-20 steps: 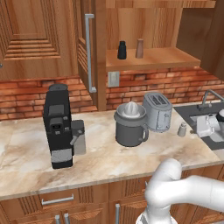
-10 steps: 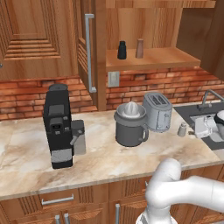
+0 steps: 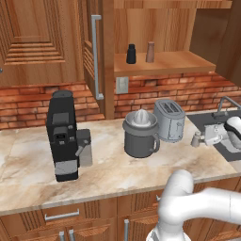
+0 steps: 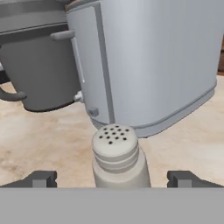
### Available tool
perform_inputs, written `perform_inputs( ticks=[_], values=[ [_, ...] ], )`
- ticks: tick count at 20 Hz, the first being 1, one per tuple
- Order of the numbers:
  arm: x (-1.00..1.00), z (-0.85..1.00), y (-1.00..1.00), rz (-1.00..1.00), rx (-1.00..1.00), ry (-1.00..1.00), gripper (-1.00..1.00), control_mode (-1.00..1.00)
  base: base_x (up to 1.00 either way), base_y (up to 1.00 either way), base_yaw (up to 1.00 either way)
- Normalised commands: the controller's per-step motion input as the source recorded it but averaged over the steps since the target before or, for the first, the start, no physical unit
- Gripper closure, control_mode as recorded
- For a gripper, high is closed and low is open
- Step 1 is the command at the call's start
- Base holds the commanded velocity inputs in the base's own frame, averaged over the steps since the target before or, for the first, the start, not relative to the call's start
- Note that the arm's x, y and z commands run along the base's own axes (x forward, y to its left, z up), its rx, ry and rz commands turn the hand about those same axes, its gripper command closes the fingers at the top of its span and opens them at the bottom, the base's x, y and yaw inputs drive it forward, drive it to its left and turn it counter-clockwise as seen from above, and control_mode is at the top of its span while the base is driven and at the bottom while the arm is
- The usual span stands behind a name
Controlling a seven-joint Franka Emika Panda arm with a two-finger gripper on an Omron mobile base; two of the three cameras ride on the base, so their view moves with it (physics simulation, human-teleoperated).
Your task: There are various items on the counter. Only move the condiments/shakers into the cabinet.
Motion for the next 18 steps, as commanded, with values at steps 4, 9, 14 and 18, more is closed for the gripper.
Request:
perform_inputs(
  ticks=[4,9,14,18],
  values=[
    [0.2,-0.07,0.0,0.0,0.0,0.09,-1.0,-1.0,0.0,0.0,0.0],
    [0.13,-0.05,0.0,0.0,0.0,0.05,-1.0,-1.0,0.0,0.0,0.0],
    [0.05,-0.02,0.02,0.0,0.0,0.01,1.0,-1.0,0.0,0.0,0.0],
    [-0.03,0.0,0.0,0.0,0.0,0.0,1.0,-1.0,0.0,0.0,0.0]
  ],
)
